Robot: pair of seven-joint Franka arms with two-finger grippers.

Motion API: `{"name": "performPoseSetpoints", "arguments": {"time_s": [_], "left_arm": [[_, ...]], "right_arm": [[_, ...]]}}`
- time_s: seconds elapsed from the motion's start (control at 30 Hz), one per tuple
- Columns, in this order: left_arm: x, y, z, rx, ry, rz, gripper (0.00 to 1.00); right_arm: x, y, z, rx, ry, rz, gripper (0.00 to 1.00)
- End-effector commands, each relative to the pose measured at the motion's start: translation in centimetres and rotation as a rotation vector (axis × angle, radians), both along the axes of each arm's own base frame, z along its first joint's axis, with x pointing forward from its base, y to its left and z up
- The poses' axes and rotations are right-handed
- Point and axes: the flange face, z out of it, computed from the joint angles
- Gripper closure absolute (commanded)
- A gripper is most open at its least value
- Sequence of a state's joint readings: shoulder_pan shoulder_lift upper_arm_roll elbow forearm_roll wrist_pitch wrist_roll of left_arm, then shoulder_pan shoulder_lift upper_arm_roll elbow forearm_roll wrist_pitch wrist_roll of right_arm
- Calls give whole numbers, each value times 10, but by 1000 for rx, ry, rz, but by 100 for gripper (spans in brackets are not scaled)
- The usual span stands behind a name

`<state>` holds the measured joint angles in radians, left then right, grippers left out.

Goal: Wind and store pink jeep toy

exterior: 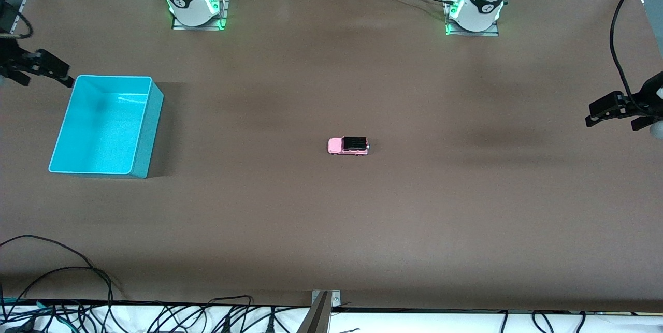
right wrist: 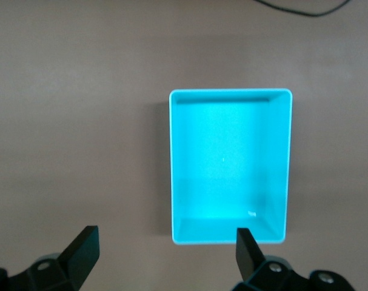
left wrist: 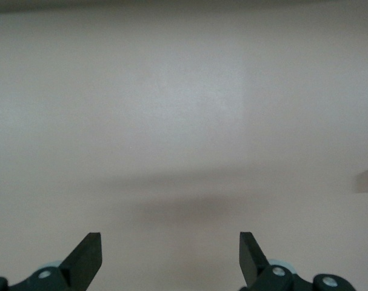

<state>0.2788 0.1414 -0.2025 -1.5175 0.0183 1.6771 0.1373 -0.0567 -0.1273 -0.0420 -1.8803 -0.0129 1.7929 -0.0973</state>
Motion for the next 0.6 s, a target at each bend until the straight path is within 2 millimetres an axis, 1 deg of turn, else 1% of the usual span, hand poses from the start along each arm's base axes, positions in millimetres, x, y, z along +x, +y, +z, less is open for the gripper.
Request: {"name": "performPoseSetpoints", "arguments": {"time_s": [0.0, 0.1, 0.23, 0.37, 0.47, 0.53, 0.57], "left_arm": [[-7, 1, 3, 19, -3, 2, 0], [-7, 1, 4, 19, -5, 2, 0], [-6, 1, 3, 18, -3, 2, 0], [-7, 1, 3, 19, -3, 2, 0], [-7, 1, 4, 19, -5, 2, 0], [-6, 1, 3, 18, -3, 2, 0], [-6, 1, 3, 18, -3, 2, 0]], "right_arm": [[-21, 25, -19, -10, -3, 43, 0], [-24, 33, -41, -8, 22, 56, 0], [-27, 62, -73, -18, 23, 111, 0], [-31, 81, -104, -24, 3, 148, 0], [-36, 98, -117, -32, 9, 183, 0], [-39, 104, -119, -34, 16, 195, 0], [-39, 104, -119, -34, 14, 197, 0]]}}
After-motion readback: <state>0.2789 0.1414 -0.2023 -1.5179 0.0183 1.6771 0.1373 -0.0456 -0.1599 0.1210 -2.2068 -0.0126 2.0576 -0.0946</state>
